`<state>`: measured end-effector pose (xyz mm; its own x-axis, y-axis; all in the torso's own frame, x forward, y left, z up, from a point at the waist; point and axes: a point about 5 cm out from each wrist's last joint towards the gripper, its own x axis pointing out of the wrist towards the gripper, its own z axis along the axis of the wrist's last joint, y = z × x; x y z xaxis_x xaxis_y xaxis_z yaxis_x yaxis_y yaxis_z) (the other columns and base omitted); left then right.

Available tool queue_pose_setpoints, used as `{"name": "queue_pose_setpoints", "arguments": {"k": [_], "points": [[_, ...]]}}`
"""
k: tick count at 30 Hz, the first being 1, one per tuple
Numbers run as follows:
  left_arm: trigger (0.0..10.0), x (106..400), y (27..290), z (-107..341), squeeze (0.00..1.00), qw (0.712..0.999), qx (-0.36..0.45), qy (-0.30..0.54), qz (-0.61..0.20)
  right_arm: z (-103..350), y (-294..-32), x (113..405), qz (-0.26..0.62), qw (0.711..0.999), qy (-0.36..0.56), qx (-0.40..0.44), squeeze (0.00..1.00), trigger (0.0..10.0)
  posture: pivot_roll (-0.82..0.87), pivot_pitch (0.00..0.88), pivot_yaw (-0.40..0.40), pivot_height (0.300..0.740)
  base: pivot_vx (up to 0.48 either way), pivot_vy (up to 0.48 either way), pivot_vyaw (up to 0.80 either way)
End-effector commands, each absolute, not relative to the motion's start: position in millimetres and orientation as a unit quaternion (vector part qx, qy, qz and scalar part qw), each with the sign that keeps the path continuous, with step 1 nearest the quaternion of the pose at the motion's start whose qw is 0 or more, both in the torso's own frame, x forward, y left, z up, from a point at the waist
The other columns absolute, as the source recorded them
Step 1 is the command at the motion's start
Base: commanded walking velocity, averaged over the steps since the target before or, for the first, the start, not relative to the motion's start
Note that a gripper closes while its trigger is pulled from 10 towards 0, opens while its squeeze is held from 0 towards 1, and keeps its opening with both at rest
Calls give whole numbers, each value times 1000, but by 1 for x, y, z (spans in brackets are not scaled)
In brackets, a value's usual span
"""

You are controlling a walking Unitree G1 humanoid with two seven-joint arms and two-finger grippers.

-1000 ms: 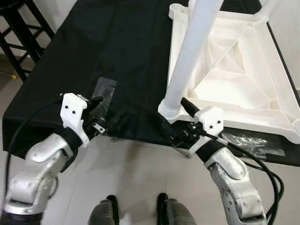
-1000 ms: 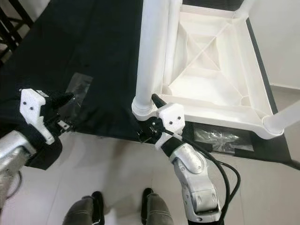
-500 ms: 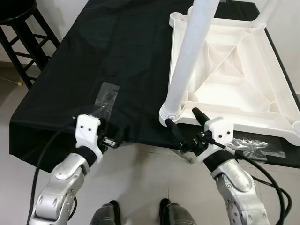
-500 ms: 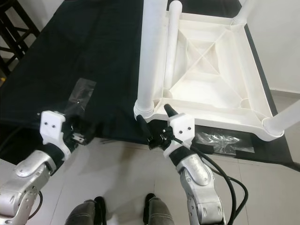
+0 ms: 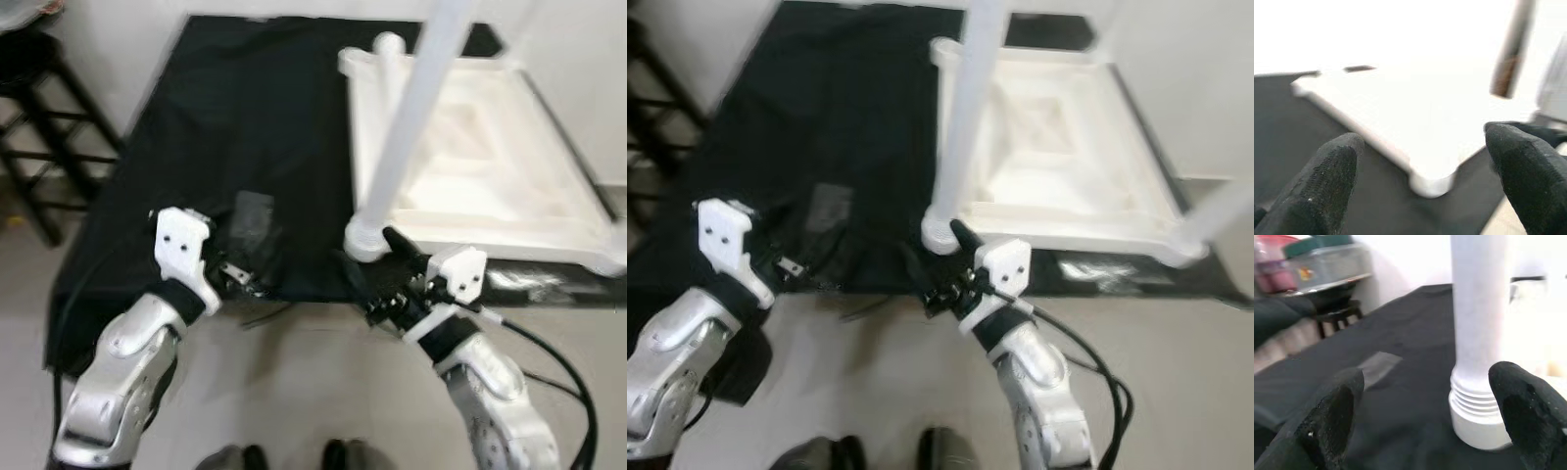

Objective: Building children table

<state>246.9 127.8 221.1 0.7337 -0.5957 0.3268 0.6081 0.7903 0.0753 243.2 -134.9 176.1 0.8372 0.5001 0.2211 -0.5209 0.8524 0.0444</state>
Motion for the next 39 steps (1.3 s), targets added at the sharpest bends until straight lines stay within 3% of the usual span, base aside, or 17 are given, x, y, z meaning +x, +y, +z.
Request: {"name": "queue_pose_setpoints", "arguments": {"k": [1, 10, 16, 20, 23, 28, 32, 39], "points": [[10000, 245, 132, 220, 0, 928, -22, -166, -334, 175, -133, 241, 272, 955, -99, 59, 0, 10000, -10, 179, -30, 740, 0, 0, -800], [10000, 242, 127, 212, 0, 919, -3, -141, -368, 171, -138, 247, 264, 959, -93, 52, 0, 10000, -9, 176, -33, 740, 0, 0, -800], [10000, 253, 138, 205, 0, 938, 26, -124, -322, 172, -141, 256, 248, 962, -101, 43, 0, 10000, -1, 179, -32, 740, 0, 0, -800], [10000, 268, 179, 187, 0, 976, 38, -99, -190, 179, -144, 271, 257, 960, -111, 26, 0, 10000, 7, 184, -28, 740, 0, 0, -200], [10000, 264, 198, 183, 0, 979, 38, -98, -175, 183, -143, 276, 310, 944, -112, 19, 0, 10000, 13, 191, -31, 740, 0, 0, 0], [10000, 250, 212, 185, 0, 973, 33, -108, -201, 191, -150, 282, 387, 916, -108, -8, 0, 10000, 22, 206, -33, 740, 0, 0, 0], [10000, 229, 215, 186, 0, 955, 43, -105, -274, 209, -166, 294, 457, 883, -97, -41, 0, 10000, 35, 241, -44, 740, 0, 0, 0], [10000, 204, 197, 171, 0, 931, 59, -65, -353, 254, -177, 328, 498, 855, -130, -65, 0, 10000, 64, 297, -84, 740, 0, 0, 0]]}}
